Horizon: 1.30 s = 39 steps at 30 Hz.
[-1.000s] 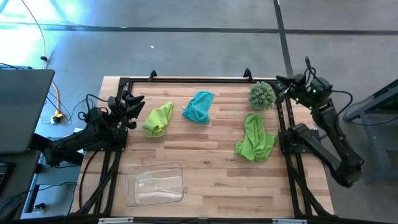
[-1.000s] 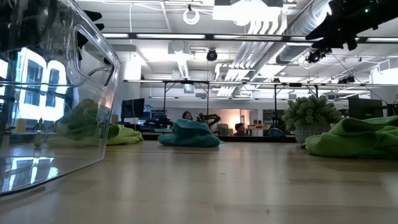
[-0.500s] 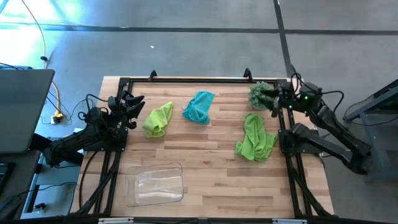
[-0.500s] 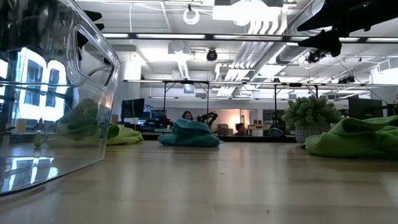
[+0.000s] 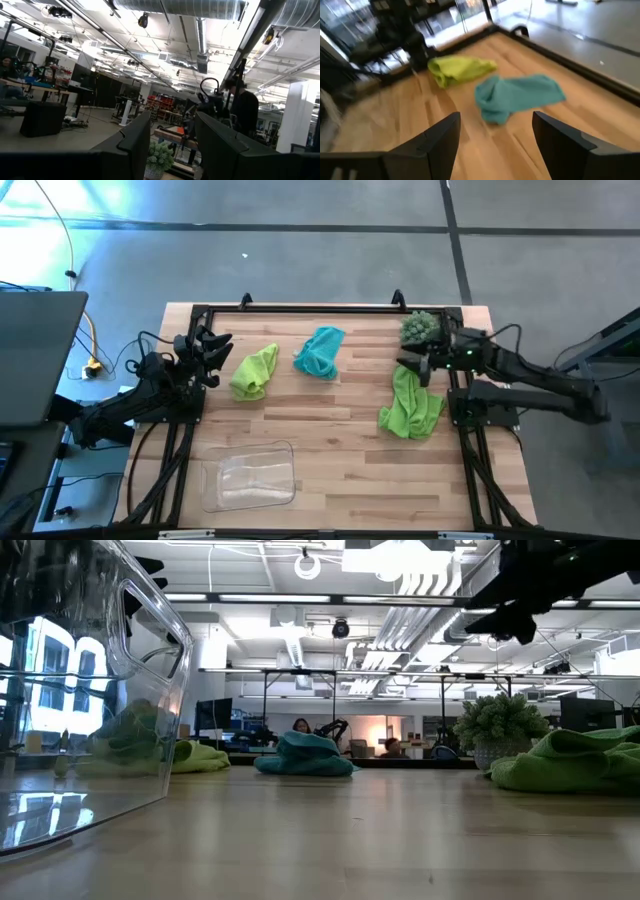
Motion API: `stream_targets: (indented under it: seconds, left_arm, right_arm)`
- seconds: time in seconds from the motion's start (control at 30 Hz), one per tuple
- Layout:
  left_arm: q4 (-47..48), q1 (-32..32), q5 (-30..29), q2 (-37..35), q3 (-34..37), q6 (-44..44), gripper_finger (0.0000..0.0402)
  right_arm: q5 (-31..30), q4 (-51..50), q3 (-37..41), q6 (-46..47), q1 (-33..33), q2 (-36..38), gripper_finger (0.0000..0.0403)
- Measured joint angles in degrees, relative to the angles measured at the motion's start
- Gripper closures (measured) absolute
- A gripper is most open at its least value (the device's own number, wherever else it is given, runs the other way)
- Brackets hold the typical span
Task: Roll microfiber towels into tight, uniform cylinder then place into a basket
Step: Roll the green microfiber cloth
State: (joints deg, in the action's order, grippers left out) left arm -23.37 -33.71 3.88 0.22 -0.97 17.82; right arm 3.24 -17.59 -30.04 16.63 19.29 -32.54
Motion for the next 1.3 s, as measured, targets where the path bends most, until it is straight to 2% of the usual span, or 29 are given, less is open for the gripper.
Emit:
stream_targets:
  seconds: [0.23, 0.5, 0.8, 1.03, 1.3]
  left_arm:
    - [0.01, 0.0, -0.02, 0.01, 0.0, 0.0, 0.0257]
    - [-0.01, 0.0, -0.02, 0.01, 0.0, 0.0, 0.0257]
    - [0.0, 0.0, -0.01, 0.01, -0.01, 0.0, 0.0257]
    - [0.01, 0.0, 0.0, 0.01, -0.02, 0.0, 0.0257]
    - [-0.01, 0.0, -0.01, 0.01, 0.0, 0.0, 0.0257]
  right_arm:
    - [-1.83, -4.37, 0.0, 4.08, -6.98, -9.24, 0.0162]
    - [-1.89, -13.66, 0.0, 17.68, -14.41, -19.26, 0.0162]
    - [1.41, -17.41, 0.0, 29.91, -20.73, -29.47, 0.0162]
    - [1.45, -20.57, 0.0, 32.56, -22.47, -33.4, 0.0162]
    - [1.34, -23.57, 0.0, 30.91, -22.47, -33.76, 0.0164]
